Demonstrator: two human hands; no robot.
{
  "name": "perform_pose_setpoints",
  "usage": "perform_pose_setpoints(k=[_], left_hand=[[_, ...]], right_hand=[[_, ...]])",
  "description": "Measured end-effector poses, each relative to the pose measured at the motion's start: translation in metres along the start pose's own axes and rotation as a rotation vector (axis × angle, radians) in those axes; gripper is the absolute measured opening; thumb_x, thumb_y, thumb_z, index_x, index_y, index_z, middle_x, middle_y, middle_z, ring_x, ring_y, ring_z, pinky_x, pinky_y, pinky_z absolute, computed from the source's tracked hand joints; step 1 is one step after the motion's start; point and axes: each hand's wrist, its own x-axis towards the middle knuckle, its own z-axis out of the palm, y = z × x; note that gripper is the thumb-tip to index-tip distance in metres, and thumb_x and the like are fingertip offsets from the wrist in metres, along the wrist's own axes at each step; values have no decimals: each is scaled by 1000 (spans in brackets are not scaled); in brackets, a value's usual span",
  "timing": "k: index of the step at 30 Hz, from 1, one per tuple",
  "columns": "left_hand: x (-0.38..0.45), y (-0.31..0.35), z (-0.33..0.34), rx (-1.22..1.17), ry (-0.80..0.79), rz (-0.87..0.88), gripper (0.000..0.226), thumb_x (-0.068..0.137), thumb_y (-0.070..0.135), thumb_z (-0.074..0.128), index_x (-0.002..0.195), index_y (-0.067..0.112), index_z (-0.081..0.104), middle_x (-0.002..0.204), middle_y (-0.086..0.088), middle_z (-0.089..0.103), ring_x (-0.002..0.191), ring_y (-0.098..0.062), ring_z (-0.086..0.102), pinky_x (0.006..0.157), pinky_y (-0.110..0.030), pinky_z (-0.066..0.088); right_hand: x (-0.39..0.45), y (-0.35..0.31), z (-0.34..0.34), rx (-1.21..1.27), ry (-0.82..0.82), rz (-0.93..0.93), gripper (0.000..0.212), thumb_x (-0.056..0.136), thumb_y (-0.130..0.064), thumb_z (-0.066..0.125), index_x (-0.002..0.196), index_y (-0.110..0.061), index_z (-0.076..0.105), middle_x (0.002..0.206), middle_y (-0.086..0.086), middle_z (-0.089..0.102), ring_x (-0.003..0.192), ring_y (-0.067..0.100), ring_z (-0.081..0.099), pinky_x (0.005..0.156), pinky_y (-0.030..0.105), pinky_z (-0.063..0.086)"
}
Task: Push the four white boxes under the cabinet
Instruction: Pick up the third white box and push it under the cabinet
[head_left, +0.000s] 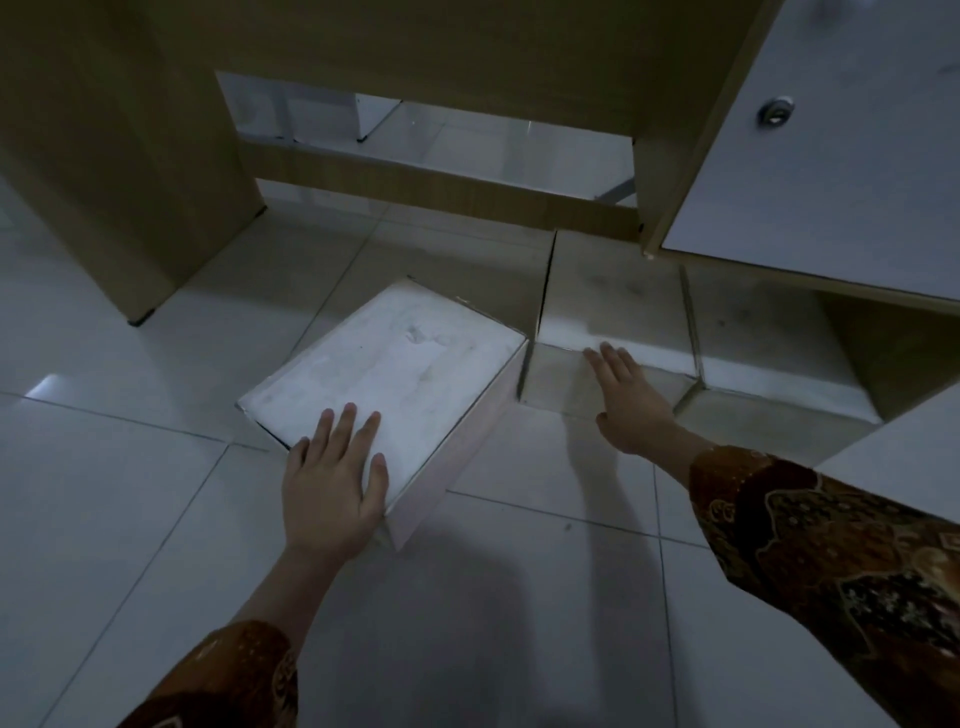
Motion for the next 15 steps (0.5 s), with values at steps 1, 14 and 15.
perform_pose_setpoints(k=[1,14,15], left_hand=[[0,-1,0,0,-1,-2,61,90,41,18,139,18,48,148,-11,44,141,-29,35,107,-47,32],[31,9,-12,-74,10,-50,65,87,54,24,134,18,50,144,-12,47,132,-33,38,106,-45,28],[30,-9,-16,-61,-2,-60,71,84,61,21,136,20,48,147,-13,42,138,-34,30,109,-48,25]], right_hand=[[-3,4,1,-11,1,-5,89,87,-10,54,150,-25,-7,161,-3,-11,148,18,-10,115,38,24],[-60,-154,18,246,95,-430,67,95,-45,38,150,-17,12,161,12,0,148,26,-7,119,41,1],[-65,-169,26,187,62,-498,68,95,-45,38,151,-19,10,161,10,0,148,25,-8,120,42,0]])
